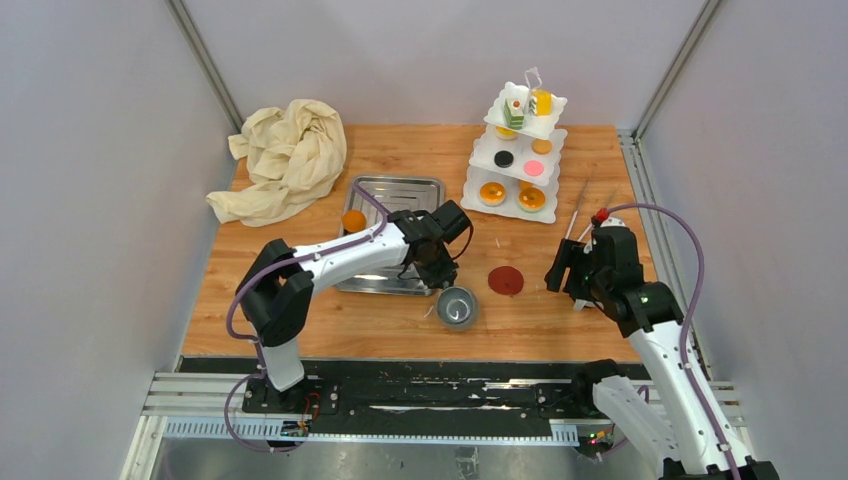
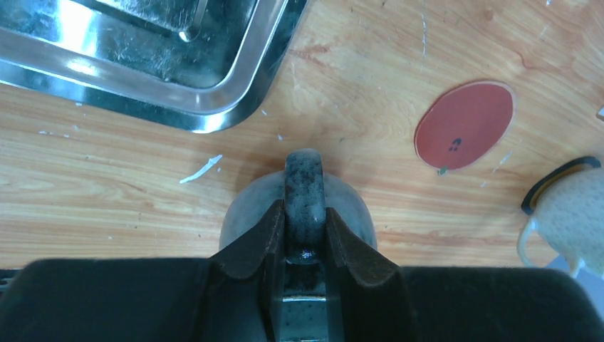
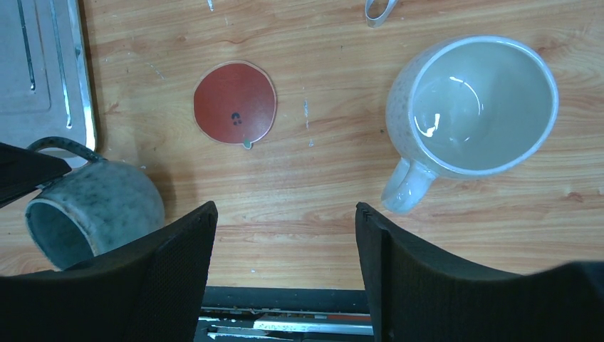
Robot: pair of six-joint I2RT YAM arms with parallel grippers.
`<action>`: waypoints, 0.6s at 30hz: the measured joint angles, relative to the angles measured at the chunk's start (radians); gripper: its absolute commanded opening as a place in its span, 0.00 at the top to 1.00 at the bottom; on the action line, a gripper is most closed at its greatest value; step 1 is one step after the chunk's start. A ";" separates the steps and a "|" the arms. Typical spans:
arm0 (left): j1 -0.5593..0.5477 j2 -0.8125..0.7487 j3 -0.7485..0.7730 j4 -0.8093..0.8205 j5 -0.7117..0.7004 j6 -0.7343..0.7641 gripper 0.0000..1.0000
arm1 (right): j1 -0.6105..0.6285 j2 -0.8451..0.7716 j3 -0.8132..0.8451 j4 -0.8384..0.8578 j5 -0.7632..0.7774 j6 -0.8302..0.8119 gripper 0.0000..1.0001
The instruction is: Serve the afternoon tea
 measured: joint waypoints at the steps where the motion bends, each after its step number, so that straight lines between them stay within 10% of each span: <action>1: -0.001 0.012 0.007 -0.001 0.000 -0.002 0.94 | 0.000 -0.002 0.000 -0.001 0.000 0.000 0.30; 10: -0.001 0.070 0.070 0.017 0.011 0.013 0.52 | 0.000 -0.017 0.000 -0.007 -0.002 0.008 0.30; 18: 0.000 0.077 0.074 0.069 0.045 0.021 0.38 | 0.000 -0.042 0.000 -0.019 -0.001 0.008 0.30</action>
